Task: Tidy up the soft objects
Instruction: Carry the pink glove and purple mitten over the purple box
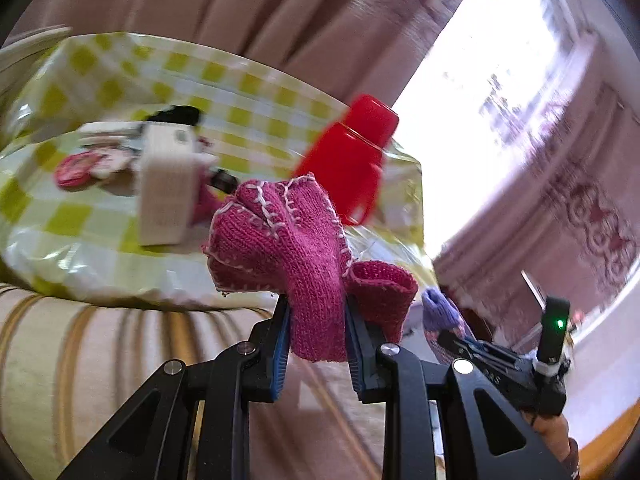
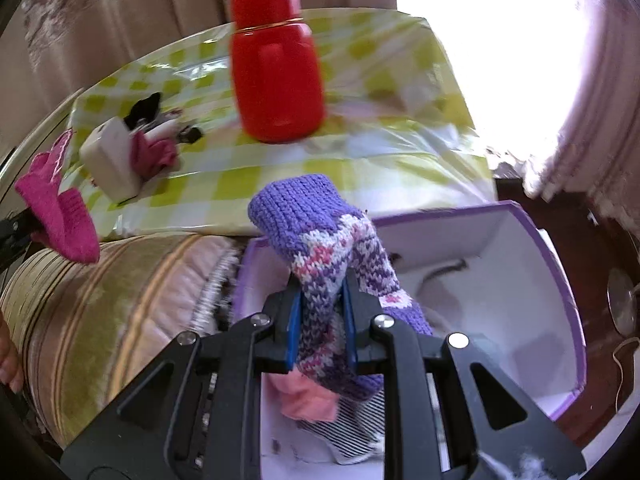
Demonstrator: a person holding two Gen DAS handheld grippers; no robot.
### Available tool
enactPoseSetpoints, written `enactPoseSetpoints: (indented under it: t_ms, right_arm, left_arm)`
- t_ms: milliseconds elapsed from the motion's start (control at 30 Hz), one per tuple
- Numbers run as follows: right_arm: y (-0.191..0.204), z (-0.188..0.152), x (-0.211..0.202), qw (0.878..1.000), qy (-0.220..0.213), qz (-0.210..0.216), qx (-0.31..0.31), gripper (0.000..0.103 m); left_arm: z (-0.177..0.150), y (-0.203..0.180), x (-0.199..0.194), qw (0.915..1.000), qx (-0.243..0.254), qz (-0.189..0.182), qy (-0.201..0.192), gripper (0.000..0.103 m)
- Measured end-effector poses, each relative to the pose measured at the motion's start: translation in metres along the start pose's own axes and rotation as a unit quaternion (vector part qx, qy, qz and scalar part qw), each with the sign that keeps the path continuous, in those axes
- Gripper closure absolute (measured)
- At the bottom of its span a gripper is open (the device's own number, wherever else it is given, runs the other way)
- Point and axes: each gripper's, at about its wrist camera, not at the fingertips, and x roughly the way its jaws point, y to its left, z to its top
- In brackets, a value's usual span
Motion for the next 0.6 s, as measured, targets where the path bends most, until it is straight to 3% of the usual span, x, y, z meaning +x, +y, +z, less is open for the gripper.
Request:
enactPoseSetpoints:
  t_ms: [500, 600]
  right_arm:
    - [-0.067, -0.015, -0.013, 0.997, -0.001, -0.036, 0.067, 0.078]
    - [-0.075, -0.015, -0.016, 0.996, -0.003, -0.045, 0.078, 0.078]
  left_arm:
    - [-0.024, -0.099, 0.047, 0.9891, 0.111, -0.058, 0.077, 0.077]
    - [-0.028, -0.114, 0.051, 0.9858, 0.132, -0.065, 0.081, 0.071]
